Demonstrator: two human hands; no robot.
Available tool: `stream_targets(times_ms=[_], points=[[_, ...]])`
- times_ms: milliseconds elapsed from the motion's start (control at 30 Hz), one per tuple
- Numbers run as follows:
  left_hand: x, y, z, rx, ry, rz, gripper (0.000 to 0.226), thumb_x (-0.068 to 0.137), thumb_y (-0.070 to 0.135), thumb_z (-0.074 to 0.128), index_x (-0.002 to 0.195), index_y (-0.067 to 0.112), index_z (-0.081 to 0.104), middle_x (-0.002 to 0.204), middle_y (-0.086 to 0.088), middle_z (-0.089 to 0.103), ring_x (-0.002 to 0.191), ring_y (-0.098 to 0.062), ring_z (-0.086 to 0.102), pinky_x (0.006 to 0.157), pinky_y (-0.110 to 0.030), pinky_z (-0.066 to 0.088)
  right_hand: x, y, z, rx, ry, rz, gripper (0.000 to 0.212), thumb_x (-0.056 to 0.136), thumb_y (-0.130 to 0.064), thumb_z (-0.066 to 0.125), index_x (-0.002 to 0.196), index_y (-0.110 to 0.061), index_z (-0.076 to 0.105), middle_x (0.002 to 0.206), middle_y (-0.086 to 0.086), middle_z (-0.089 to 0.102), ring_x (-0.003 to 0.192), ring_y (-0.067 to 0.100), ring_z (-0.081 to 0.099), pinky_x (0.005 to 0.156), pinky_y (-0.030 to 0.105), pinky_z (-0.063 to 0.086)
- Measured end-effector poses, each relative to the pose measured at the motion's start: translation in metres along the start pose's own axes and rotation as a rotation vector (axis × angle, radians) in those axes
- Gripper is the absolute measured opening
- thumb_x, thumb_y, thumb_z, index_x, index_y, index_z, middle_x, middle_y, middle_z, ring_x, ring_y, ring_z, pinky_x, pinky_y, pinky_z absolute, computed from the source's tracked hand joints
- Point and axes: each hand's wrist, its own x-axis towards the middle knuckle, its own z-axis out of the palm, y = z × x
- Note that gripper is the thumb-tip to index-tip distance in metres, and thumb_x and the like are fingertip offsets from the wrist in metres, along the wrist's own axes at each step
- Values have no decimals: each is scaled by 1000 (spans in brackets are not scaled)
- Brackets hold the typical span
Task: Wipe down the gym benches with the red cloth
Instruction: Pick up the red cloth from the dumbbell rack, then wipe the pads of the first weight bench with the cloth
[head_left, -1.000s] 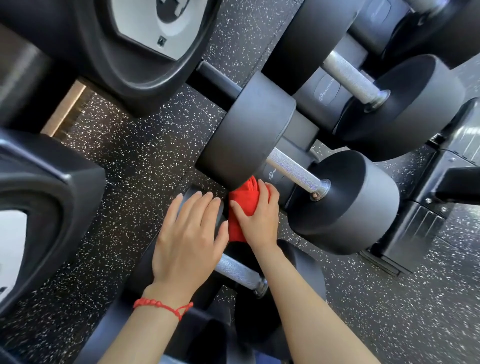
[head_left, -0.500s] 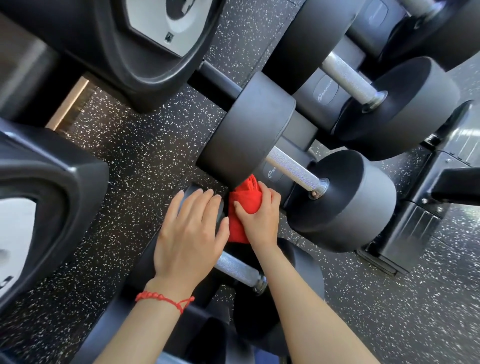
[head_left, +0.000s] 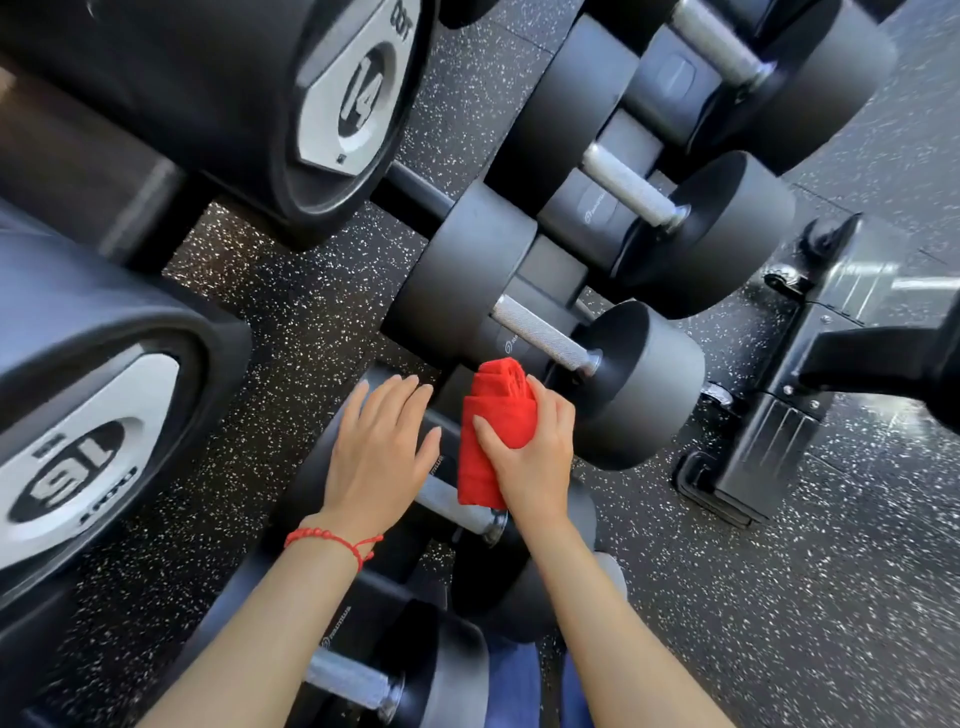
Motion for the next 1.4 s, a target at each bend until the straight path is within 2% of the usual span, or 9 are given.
stream_targets(times_ms=[167, 300, 433, 533, 900, 1167, 1267, 1400], points=[[-14, 19, -23, -58, -6, -18, 46, 86, 29, 41, 114, -2, 61, 118, -18, 61, 113, -26, 46, 99, -47, 29, -10, -17, -42, -13, 50, -24, 67, 69, -22, 79, 127, -11, 47, 118, 8, 46, 97, -11, 32, 85, -8, 16], [-19, 38, -45, -52, -15, 11, 47, 87, 29, 41, 117, -1, 61, 121, -17, 60, 114, -30, 52, 99, -47, 31, -17, -27, -80, -30, 84, -39, 67, 68, -22, 80, 126, -11, 49, 116, 8, 47, 98, -11, 32, 87, -7, 16], [-14, 62, -65, -60, -7, 30, 47, 87, 30, 40, 118, -1, 59, 123, -17, 58, 118, -28, 43, 100, -45, 29, -24, -32, -120, -16, 138, -35, 65, 67, -20, 80, 124, -10, 51, 114, 8, 48, 98, -9, 34, 88, -6, 16], [-4, 89, -75, -68, -17, 64, 48, 88, 31, 39, 118, -2, 59, 124, -18, 57, 118, -29, 44, 100, -44, 30, -27, -31, -154, 12, 176, -39, 65, 66, -18, 81, 124, -9, 51, 114, 10, 49, 99, -9, 34, 90, -4, 18], [36, 248, -64, -84, -35, 208, 47, 88, 31, 42, 116, -2, 60, 123, -19, 58, 115, -33, 50, 98, -45, 33, -13, 25, -308, 65, 294, -2, 64, 67, -21, 80, 124, -11, 51, 116, 6, 48, 103, -5, 37, 92, -2, 20], [59, 380, -45, -151, -43, 274, 48, 89, 32, 41, 119, -1, 59, 124, -19, 57, 117, -31, 48, 97, -47, 35, 7, 78, -430, 112, 354, 62, 65, 70, -22, 79, 127, -14, 48, 115, -1, 44, 102, -6, 38, 86, -5, 20], [73, 418, -39, -177, -60, 303, 48, 89, 32, 41, 120, 0, 58, 126, -18, 56, 118, -32, 49, 98, -50, 38, 17, 95, -460, 109, 386, 81, 65, 70, -22, 78, 127, -15, 48, 117, 0, 45, 105, -3, 40, 88, -4, 21], [97, 448, -29, -168, -70, 377, 48, 90, 31, 41, 120, -2, 58, 125, -19, 57, 116, -35, 52, 95, -51, 42, 33, 112, -477, 120, 429, 105, 64, 71, -22, 77, 127, -14, 48, 119, 2, 47, 104, -7, 38, 88, -5, 21]])
